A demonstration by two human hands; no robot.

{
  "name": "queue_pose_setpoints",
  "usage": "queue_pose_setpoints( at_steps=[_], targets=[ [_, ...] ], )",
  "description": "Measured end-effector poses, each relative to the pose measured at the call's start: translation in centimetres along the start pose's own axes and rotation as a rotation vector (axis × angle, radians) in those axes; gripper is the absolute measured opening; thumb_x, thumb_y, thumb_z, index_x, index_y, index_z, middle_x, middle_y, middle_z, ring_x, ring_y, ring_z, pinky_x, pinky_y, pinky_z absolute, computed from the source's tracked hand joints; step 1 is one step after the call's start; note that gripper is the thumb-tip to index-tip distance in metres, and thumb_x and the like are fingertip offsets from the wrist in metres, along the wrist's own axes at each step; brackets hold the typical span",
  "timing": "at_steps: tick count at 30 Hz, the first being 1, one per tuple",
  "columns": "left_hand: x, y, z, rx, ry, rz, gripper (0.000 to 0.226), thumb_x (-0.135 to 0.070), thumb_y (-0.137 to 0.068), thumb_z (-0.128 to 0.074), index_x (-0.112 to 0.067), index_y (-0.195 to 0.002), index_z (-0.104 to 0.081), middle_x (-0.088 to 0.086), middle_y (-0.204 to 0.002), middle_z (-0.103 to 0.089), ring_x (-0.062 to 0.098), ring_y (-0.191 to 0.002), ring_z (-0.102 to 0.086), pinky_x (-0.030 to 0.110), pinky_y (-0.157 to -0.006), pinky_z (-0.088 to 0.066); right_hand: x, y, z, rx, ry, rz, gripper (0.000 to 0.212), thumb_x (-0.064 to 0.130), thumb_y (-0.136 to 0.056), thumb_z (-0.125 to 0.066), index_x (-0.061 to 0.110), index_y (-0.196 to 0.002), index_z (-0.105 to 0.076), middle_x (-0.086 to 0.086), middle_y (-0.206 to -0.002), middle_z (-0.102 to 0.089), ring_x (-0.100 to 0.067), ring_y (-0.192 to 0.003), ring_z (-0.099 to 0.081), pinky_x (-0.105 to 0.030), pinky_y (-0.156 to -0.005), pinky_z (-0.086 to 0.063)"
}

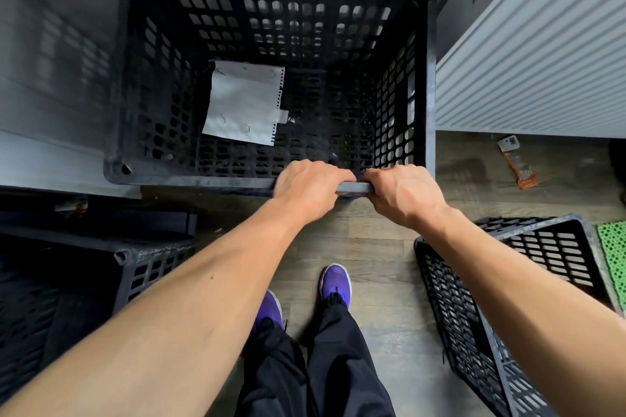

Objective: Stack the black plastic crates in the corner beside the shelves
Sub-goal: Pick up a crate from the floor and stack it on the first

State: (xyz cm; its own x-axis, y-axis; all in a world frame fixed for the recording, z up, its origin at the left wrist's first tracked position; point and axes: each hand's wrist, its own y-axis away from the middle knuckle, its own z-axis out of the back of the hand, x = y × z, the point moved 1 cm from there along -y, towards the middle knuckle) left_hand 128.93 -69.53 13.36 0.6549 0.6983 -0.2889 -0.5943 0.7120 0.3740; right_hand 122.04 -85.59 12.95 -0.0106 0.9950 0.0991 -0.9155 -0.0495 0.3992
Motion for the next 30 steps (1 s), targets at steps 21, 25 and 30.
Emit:
queue_pose_setpoints(
  at_steps=[21,25,30],
  targets=[
    [0.1,-0.8,0.5,0.088,0.085,0.049,0.031,-0.021,-0.089,-0.054,-0.046,-0.106,-0.060,-0.008,-0.091,-0.064,0.025,-0.087,-0.059,0.036,-0.070,-0.039,-0.8,-0.3,0.5,-0.024,-0.036,0.028,0.033,0.053,-0.093,-0.048,0.024,-0.086,-0.062,0.003,-0.063,-0.054,-0.024,-0.058,-0.049,-0.033,-0.058,-0.039],
    [1.3,-0.4,0.5,0.116,0.120,0.033,0.032,-0.029,-0.091,-0.056,-0.047,-0.116,-0.058,-0.008,-0.107,-0.066,0.026,-0.098,-0.060,0.039,-0.078,-0.043,-0.9,-0.1,0.1,-0.054,-0.034,0.050,0.022,0.044,-0.092,-0.050,0.024,-0.099,-0.055,-0.001,-0.072,-0.065,-0.029,-0.062,-0.057,-0.036,-0.058,-0.046],
    [4.8,0.8,0.5,0.129,0.056,0.044,0.027,-0.038,-0.094,-0.055,-0.048,-0.119,-0.055,-0.008,-0.105,-0.068,0.025,-0.098,-0.061,0.038,-0.075,-0.043,-1.0,-0.4,0.5,-0.051,-0.056,0.103,0.026,0.041,-0.089,-0.055,0.033,-0.114,-0.054,-0.002,-0.077,-0.069,-0.030,-0.070,-0.064,-0.034,-0.059,-0.043]
  ],
)
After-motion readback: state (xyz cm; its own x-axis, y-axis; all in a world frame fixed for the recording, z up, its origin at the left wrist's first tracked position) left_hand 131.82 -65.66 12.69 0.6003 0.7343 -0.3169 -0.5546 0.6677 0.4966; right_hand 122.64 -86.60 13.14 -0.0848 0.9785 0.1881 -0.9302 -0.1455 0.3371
